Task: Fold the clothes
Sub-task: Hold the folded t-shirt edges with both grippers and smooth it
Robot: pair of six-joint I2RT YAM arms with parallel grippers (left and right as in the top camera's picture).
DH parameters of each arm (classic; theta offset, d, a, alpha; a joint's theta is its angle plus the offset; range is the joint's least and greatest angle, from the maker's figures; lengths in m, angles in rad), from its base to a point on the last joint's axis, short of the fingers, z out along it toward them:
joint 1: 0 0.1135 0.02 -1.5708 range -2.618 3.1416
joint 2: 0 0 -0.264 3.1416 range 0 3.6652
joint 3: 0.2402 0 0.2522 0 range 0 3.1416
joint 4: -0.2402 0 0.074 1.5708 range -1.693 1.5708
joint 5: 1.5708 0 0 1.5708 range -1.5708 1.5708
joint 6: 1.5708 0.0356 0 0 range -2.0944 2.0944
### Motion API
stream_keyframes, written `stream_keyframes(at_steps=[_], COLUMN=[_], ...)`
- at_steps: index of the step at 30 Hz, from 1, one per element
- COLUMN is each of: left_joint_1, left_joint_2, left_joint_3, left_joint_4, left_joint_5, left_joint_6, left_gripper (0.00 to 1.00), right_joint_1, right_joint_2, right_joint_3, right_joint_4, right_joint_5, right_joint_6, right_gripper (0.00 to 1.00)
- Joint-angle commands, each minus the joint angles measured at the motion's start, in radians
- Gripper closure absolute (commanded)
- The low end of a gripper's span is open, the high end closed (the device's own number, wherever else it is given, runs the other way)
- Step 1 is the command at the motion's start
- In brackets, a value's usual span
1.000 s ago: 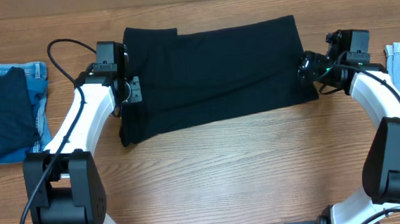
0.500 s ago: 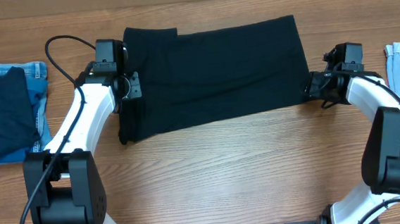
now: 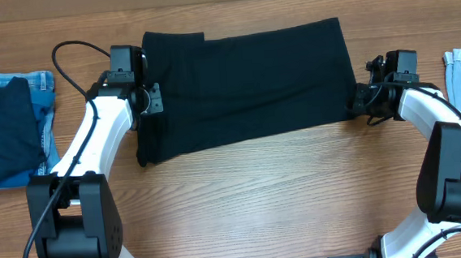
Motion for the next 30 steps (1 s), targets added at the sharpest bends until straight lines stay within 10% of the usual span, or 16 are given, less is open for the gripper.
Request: stream_keyframes(at_steps=[1, 17, 26, 30], left_joint_1=[0.010, 0.010, 0.010, 0.010], left_joint_2=[0.018, 0.018, 0.018, 0.018], left_joint_3=[0.004, 0.004, 0.004, 0.004], left_joint_4=[-0.002, -0.009, -0.017, -0.021], left_joint_5=[-0.005, -0.005, -0.005, -0.005], left_joint_6=[-0.014, -0.014, -0.014, -0.014], left_gripper=[0.92, 0.93, 0.93, 0.94], right_joint_1=[-0.003, -0.003, -0.003, -0.003], right_joint_2=[0.003, 0.003, 0.003, 0.003], right_joint_3=[-0.006, 0.097, 0.097, 0.096], right_joint_4=[0.003, -0.126, -0.127, -0.161], right_joint_5=[0.017, 0.051, 0.042, 0.069], right_joint_6=[-0.003, 0.004, 0.004, 0.004], right_gripper=[0.60, 0.51, 0.92, 0.96])
